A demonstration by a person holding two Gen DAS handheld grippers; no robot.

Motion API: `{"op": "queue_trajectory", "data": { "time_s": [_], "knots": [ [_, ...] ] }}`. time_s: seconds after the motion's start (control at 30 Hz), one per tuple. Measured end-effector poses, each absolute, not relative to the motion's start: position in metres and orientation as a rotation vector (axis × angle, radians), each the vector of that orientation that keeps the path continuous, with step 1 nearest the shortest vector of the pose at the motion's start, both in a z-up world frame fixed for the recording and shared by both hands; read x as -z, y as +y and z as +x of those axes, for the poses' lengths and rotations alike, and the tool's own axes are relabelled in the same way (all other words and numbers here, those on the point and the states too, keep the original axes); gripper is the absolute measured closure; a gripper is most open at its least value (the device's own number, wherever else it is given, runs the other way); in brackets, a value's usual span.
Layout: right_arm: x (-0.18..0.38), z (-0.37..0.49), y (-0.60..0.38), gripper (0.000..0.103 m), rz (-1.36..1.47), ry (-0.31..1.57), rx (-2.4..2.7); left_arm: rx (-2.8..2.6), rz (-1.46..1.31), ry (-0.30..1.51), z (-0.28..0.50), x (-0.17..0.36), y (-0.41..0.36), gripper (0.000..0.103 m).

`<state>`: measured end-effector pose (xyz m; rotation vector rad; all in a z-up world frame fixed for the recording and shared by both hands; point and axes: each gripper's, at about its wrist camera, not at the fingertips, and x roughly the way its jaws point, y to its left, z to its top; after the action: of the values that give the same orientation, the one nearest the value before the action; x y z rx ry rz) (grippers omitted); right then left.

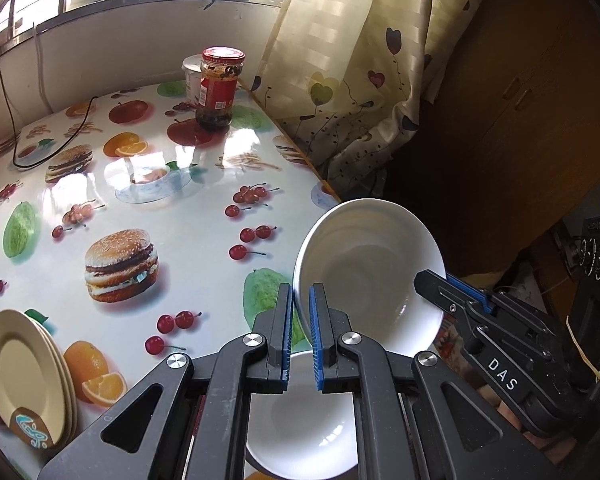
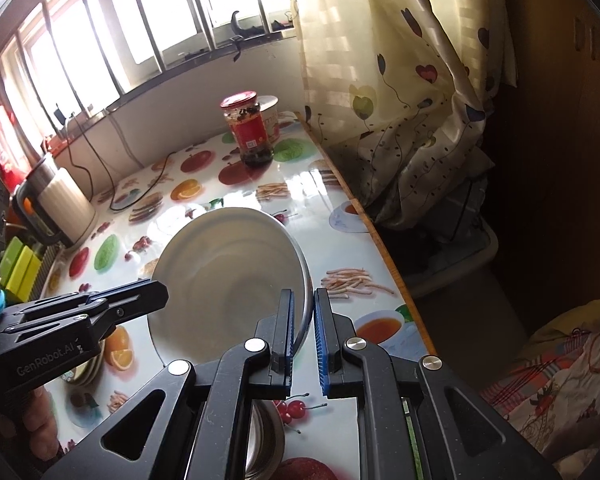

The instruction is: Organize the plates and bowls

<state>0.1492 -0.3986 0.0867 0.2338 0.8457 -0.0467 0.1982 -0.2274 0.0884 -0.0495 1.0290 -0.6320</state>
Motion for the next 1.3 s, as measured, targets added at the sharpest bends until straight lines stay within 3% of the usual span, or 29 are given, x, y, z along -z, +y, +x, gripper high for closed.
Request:
{"op": "queue_trajectory", "data": {
  "time_s": [1.3],
  "knots": [
    [-0.064, 0.093, -0.354, 0.092, 0.286, 0.925, 0.011, 0.601, -0.096, 1.09, 0.151, -0.071, -0.178, 0.095]
  ]
}}
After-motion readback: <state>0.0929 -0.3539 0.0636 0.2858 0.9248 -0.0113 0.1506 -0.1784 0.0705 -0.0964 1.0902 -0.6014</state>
